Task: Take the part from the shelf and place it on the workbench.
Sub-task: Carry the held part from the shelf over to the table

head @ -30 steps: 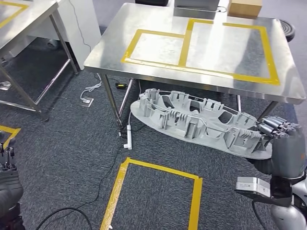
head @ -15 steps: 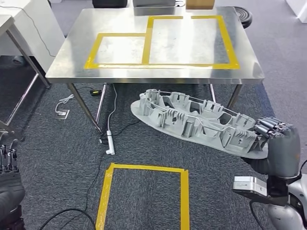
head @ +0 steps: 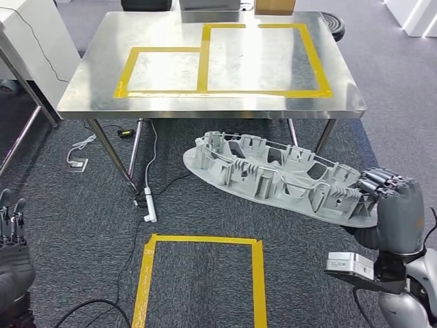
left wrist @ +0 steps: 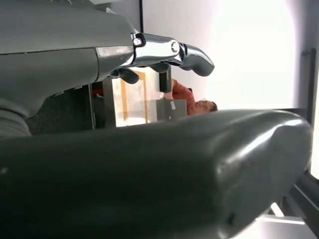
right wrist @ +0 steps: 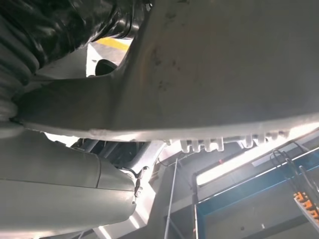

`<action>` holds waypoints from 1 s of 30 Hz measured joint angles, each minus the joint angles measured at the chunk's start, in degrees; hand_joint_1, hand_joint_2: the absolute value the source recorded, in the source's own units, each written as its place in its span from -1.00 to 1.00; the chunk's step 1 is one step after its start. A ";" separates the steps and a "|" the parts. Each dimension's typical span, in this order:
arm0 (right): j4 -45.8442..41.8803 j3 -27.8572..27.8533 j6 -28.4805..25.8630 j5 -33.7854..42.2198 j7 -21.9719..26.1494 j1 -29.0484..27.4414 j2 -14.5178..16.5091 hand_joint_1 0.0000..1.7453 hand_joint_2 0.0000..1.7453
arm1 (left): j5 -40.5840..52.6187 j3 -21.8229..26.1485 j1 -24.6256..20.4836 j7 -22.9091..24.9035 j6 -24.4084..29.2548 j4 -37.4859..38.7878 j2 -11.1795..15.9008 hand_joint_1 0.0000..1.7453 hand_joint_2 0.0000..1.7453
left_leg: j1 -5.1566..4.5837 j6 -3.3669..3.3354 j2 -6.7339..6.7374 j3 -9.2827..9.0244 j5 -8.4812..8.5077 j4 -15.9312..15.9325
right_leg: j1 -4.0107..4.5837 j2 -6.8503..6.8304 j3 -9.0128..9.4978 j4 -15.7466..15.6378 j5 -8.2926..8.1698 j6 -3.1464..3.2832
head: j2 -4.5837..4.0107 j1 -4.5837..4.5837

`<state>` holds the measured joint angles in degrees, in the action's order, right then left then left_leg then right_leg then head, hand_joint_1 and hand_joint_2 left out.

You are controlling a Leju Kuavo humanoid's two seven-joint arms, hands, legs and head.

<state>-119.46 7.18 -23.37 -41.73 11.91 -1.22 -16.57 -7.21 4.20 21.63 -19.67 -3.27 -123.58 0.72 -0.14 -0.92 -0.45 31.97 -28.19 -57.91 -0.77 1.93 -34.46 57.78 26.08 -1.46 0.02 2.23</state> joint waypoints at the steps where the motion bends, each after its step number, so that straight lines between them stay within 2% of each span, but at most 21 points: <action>1: 0.01 0.08 0.01 -0.02 -0.07 0.05 0.00 1.00 1.00 | 0.00 -0.01 -0.01 0.00 -0.01 0.01 0.00 -1.00 -1.00 | -0.03 -0.08 0.00 0.04 0.02 -0.02 | -0.04 0.01 0.00 -0.09 -0.08 -0.12 | 0.00 -0.01; 8: 0.04 1.01 0.06 -0.02 -0.30 0.34 0.00 1.00 1.00 | 0.05 -0.03 -0.16 0.02 0.09 0.05 0.00 -1.00 -1.00 | -0.09 -0.26 0.00 0.17 0.10 -0.11 | -0.11 0.01 -0.03 -0.27 -0.29 -0.45 | 0.00 -0.02; 30: 0.04 1.37 0.38 1.32 0.07 0.35 0.00 1.00 1.00 | 1.64 -0.11 -0.24 0.02 1.05 0.05 0.20 -1.00 -1.00 | 0.01 -0.32 0.00 0.27 0.14 -0.14 | 0.01 0.01 -0.16 -0.24 -0.32 -0.48 | 0.00 -0.02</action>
<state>-119.43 8.55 -22.99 -40.41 11.97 -0.87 -16.57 -5.57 4.09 21.39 -19.65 -2.21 -123.54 0.92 -0.13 -1.25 -0.45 32.24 -28.04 -58.06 -0.76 1.94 -34.62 57.54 25.76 -1.94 0.02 2.21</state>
